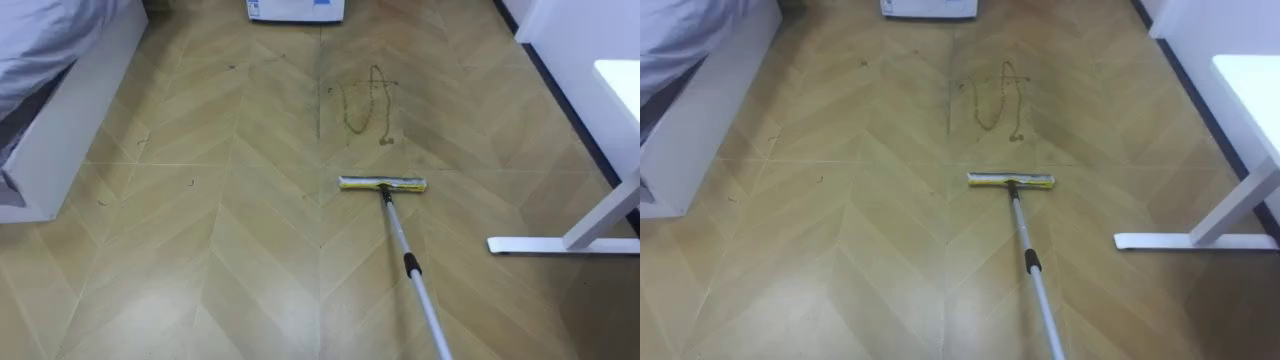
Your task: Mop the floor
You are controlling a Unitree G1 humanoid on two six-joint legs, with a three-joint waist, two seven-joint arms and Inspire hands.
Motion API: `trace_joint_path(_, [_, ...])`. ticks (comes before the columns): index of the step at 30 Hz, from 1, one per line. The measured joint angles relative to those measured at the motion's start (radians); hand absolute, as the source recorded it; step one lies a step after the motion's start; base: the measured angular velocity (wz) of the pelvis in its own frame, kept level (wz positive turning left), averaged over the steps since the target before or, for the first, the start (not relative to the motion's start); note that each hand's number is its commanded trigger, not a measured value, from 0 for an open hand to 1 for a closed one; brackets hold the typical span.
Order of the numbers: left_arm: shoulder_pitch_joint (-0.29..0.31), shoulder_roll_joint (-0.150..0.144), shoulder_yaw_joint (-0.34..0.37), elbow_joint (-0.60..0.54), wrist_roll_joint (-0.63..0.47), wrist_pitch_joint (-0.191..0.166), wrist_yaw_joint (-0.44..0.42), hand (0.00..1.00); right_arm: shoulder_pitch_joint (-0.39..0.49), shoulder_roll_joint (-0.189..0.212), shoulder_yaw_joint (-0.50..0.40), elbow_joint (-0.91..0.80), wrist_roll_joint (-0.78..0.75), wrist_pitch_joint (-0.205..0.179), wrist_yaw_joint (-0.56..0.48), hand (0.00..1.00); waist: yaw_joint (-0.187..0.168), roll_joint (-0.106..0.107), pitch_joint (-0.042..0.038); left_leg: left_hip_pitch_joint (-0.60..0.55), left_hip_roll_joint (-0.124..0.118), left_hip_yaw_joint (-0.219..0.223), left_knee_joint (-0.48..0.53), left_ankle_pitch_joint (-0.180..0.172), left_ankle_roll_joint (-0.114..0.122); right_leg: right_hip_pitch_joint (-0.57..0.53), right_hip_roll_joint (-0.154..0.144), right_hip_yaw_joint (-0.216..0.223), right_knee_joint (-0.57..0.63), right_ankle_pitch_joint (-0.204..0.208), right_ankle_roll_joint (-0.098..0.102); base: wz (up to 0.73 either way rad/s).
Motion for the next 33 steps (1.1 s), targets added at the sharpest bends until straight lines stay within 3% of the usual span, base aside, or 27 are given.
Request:
trace_joint_path(4, [0.003,0.0,-0.018,0.0,-0.001,0.004,-0.005,0.0,0.0,-0.002,0.0,-0.002,0.001,0.007,-0.004,1.0,-0.003,0.005,0.0041,0.003,0.0,0.001,-0.001,-0.001,-0.001,0.003,0.0,-0.001,0.001,0.0,0.0,0.0])
trace_joint_path(12, [0.017,-0.004,-0.012,0.006,-0.002,0.011,-0.013,0.0,-0.002,-0.002,-0.011,0.001,0.016,0.009,-0.01,1.0,-0.002,0.016,-0.0024,-0.025,0.003,0.0,0.018,-0.002,0.0,-0.015,-0.002,-0.014,0.006,0.0,0.0,0.03])
trace_joint_path(15, [0.01,-0.006,-0.008,0.009,-0.002,0.012,-0.028,0.0,-0.01,-0.009,-0.01,0.007,0.034,0.027,-0.012,1.0,0.001,0.024,-0.0029,-0.078,0.016,-0.004,0.075,-0.023,0.001,-0.056,0.003,-0.016,0.054,-0.003,0.001,0.04])
trace_joint_path(17, [0.002,-0.003,-0.007,0.02,-0.006,0.012,-0.029,0.0,-0.012,-0.01,-0.011,0.008,0.039,0.03,-0.012,1.0,0.0,0.024,-0.0006,-0.106,0.016,-0.011,0.106,-0.035,0.003,-0.079,-0.001,-0.02,0.091,-0.02,0.001,0.12])
trace_joint_path(19, [-0.005,-0.002,0.005,0.041,-0.013,0.014,-0.031,0.0,-0.022,-0.009,-0.015,0.029,0.038,0.04,-0.009,1.0,-0.01,0.016,0.0033,-0.148,0.009,-0.03,0.178,-0.065,0.006,-0.128,-0.015,-0.021,0.177,-0.074,0.0,0.2])
trace_joint_path(20, [-0.007,-0.002,0.005,0.045,-0.014,0.017,-0.032,0.0,-0.028,-0.009,-0.015,0.044,0.038,0.042,-0.01,1.0,-0.011,0.021,0.0009,-0.167,0.014,-0.032,0.213,-0.081,0.006,-0.143,-0.016,-0.018,0.204,-0.092,0.0,0.13])
trace_joint_path(21, [-0.009,-0.002,0.006,0.05,-0.014,0.022,-0.036,0.0,-0.032,-0.005,-0.015,0.066,0.043,0.047,-0.01,1.0,-0.003,0.024,0.0001,-0.207,0.02,-0.034,0.289,-0.115,0.0,-0.183,-0.017,-0.01,0.271,-0.134,-0.005,0.09])
trace_joint_path(22, [-0.012,-0.002,0.027,0.053,-0.012,0.03,-0.043,0.0,-0.032,0.001,-0.016,0.091,0.05,0.046,-0.01,1.0,0.0,0.023,-0.0057,-0.257,0.023,-0.041,0.377,-0.137,-0.007,-0.226,-0.024,-0.013,0.345,-0.178,-0.012,0.11])
trace_joint_path(23, [-0.015,-0.002,0.04,0.053,-0.013,0.034,-0.046,0.0,-0.031,0.005,-0.017,0.104,0.058,0.045,-0.01,1.0,0.003,0.018,-0.006,-0.285,0.023,-0.04,0.423,-0.138,-0.009,-0.245,-0.035,-0.014,0.381,-0.197,-0.015,0.25])
trace_joint_path(24, [-0.019,-0.003,0.045,0.059,-0.013,0.042,-0.05,0.0,-0.031,0.007,-0.02,0.143,0.081,0.044,-0.009,1.0,0.006,0.008,-0.0077,-0.349,0.029,-0.036,0.536,-0.131,-0.014,-0.276,-0.048,-0.016,0.447,-0.234,-0.021,0.25])
trace_joint_path(25, [-0.016,-0.002,0.042,0.062,-0.016,0.05,-0.053,0.0,-0.032,0.006,-0.021,0.183,0.095,0.046,-0.009,1.0,0.009,0.012,-0.0065,-0.405,0.04,-0.042,0.645,-0.115,-0.015,-0.288,-0.047,-0.018,0.493,-0.264,-0.027,0.19])
trace_joint_path(26, [-0.008,0.0,0.04,0.065,-0.034,0.054,-0.053,0.0,-0.034,0.006,-0.02,0.201,0.106,0.047,-0.009,1.0,0.011,0.0,-0.0024,-0.432,0.045,-0.045,0.703,-0.095,-0.014,-0.29,-0.047,-0.015,0.516,-0.283,-0.032,0.06])
trace_joint_path(27, [0.008,0.002,0.037,0.059,-0.065,0.063,-0.053,0.0,-0.037,0.006,-0.02,0.207,0.115,0.055,-0.009,1.0,0.014,0.002,-0.0017,-0.474,0.058,-0.047,0.789,-0.055,-0.016,-0.287,-0.048,-0.011,0.544,-0.305,-0.038,0.0])
trace_joint_path(28, [0.03,0.002,0.033,0.059,-0.093,0.066,-0.053,0.0,-0.041,0.004,-0.02,0.206,0.115,0.07,-0.009,1.0,0.012,0.002,-0.0013,-0.514,0.055,-0.05,0.866,0.001,-0.012,-0.281,-0.05,-0.009,0.564,-0.323,-0.043,0.0])
trace_joint_path(29, [0.038,0.001,0.03,0.06,-0.099,0.067,-0.054,0.0,-0.043,0.004,-0.017,0.206,0.117,0.077,-0.009,1.0,0.013,0.001,-0.0007,-0.531,0.05,-0.053,0.892,0.025,-0.009,-0.272,-0.051,-0.008,0.569,-0.329,-0.043,0.13])
trace_joint_path(30, [0.047,0.002,0.022,0.059,-0.111,0.065,-0.056,0.0,-0.052,0.001,-0.011,0.206,0.125,0.093,-0.008,1.0,0.013,-0.002,0.0006,-0.569,0.045,-0.049,0.888,0.026,-0.006,-0.268,-0.051,-0.007,0.577,-0.341,-0.049,0.27])
trace_joint_path(32, [0.054,0.005,0.024,0.059,-0.108,0.065,-0.069,0.0,-0.075,-0.011,-0.014,0.206,0.121,0.121,-0.009,1.0,0.036,-0.004,0.0044,-0.621,0.033,-0.045,0.812,0.019,-0.001,-0.271,-0.052,0.004,0.582,-0.361,-0.042,0.02])
trace_joint_path(33, [0.062,0.006,0.026,0.057,-0.109,0.063,-0.079,0.0,-0.102,-0.026,-0.014,0.204,0.125,0.136,-0.008,1.0,0.072,-0.008,0.0049,-0.634,0.029,-0.033,0.705,0.019,-0.001,-0.268,-0.063,0.019,0.579,-0.368,-0.039,-0.58])
